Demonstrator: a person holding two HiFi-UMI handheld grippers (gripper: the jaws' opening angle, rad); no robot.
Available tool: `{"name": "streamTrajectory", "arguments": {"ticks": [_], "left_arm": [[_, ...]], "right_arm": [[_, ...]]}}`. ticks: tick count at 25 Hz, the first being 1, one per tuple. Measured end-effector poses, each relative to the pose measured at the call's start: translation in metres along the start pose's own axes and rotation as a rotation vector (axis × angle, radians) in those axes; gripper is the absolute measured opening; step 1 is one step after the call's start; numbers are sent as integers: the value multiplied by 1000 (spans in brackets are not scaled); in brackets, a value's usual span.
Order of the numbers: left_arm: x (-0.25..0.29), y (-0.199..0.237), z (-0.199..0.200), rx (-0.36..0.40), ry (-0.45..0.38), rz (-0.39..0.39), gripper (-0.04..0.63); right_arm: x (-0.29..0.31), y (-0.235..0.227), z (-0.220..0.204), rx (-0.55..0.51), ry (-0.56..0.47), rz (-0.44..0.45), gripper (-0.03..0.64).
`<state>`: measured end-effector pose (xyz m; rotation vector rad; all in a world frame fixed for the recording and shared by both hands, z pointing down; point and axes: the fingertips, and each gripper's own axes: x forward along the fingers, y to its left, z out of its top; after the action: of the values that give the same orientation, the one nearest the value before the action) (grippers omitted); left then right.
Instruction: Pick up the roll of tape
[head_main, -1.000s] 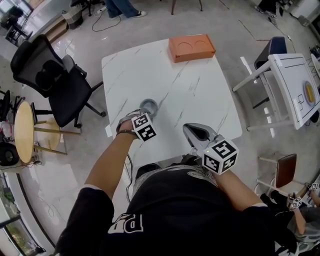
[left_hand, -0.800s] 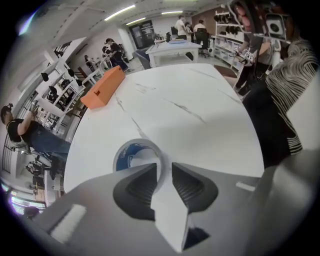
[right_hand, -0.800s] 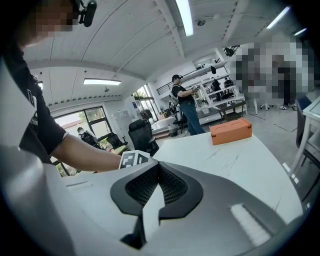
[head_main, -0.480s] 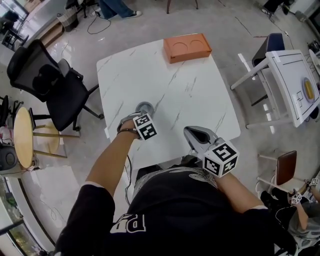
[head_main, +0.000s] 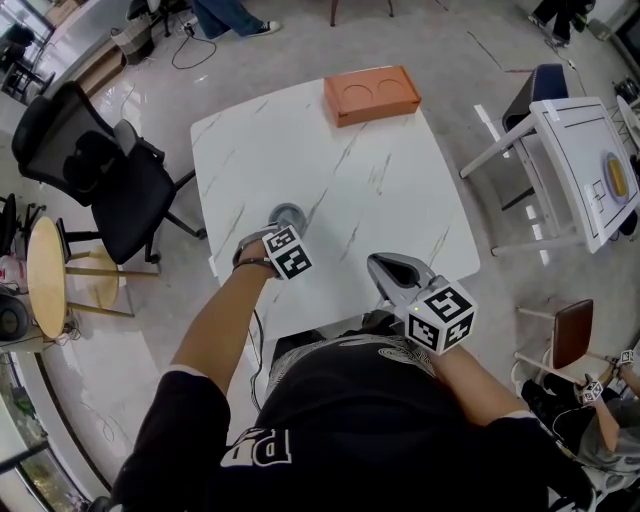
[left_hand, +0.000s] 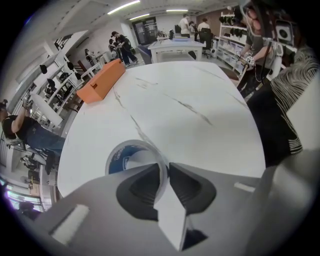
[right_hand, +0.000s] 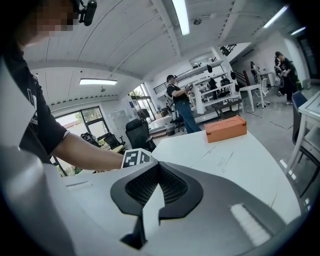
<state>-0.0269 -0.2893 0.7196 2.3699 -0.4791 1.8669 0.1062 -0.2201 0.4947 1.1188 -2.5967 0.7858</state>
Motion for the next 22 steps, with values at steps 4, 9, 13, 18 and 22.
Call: {"name": "streamTrajectory", "arguments": {"ticks": [4,9,13,18,22], "left_arm": [[-8,3,-1,-22,-15,11,117],[-26,14,0,-75,-68,46,112],[-47,19,4,-81,-110,76,112],[-83,17,10,-139,-196,108,112],[-117,19,12,-283,-317,121,112]], "right_arm": [[2,3,2,-7,-3,8,-2],[8,10,4,-22,-5,23,-2],[12,17,9,-31,-17,32,-2],[18,30,9,-44,-18,58,-2],[27,36,11,-66,-16,77,-2]]}}
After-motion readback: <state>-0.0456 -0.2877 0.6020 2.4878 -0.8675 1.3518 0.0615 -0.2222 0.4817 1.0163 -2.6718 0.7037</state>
